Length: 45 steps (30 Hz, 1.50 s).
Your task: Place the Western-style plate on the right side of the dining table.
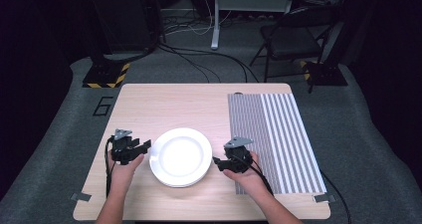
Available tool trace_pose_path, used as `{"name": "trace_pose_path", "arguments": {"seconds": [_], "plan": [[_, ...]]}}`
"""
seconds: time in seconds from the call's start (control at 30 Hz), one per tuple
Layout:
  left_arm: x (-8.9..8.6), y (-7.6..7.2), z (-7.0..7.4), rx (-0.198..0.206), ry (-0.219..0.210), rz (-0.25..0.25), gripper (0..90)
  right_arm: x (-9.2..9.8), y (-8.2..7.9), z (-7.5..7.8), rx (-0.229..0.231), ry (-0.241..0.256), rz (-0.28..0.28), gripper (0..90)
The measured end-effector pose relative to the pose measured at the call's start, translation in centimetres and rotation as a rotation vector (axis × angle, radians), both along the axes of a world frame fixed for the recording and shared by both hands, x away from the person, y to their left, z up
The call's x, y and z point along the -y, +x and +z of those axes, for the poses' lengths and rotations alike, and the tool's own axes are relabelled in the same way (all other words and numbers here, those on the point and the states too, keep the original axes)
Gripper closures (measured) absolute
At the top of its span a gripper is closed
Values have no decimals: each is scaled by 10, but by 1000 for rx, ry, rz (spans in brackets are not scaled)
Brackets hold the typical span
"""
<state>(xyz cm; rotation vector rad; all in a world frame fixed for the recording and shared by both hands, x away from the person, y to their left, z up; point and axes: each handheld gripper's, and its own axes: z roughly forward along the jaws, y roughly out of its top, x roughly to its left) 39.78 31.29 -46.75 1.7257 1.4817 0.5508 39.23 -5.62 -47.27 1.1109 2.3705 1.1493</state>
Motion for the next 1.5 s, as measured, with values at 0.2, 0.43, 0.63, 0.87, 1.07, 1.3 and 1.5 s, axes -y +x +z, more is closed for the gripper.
{"name": "trace_pose_path", "arguments": {"seconds": [0.2,0.43,0.63,0.87,1.07,1.3,1.5], "plan": [[-3,-10,4,-2,-21,-19,529,-10,7,9,20,18,-3,442],[-6,-18,4,-14,-53,-39,605,-10,6,8,59,35,-4,465],[-5,-18,2,-37,-112,-63,665,-7,6,1,51,45,-10,467],[2,-12,-5,-76,-141,-57,700,-4,6,-2,33,56,-22,449],[-1,-8,-8,-92,-162,-51,728,-3,7,-8,-2,68,-40,443],[-2,-7,-10,-109,-182,-65,763,-2,6,-8,-7,78,-46,442],[3,-6,-10,-111,-161,-76,800,-1,6,-9,-26,96,-44,433]]}}
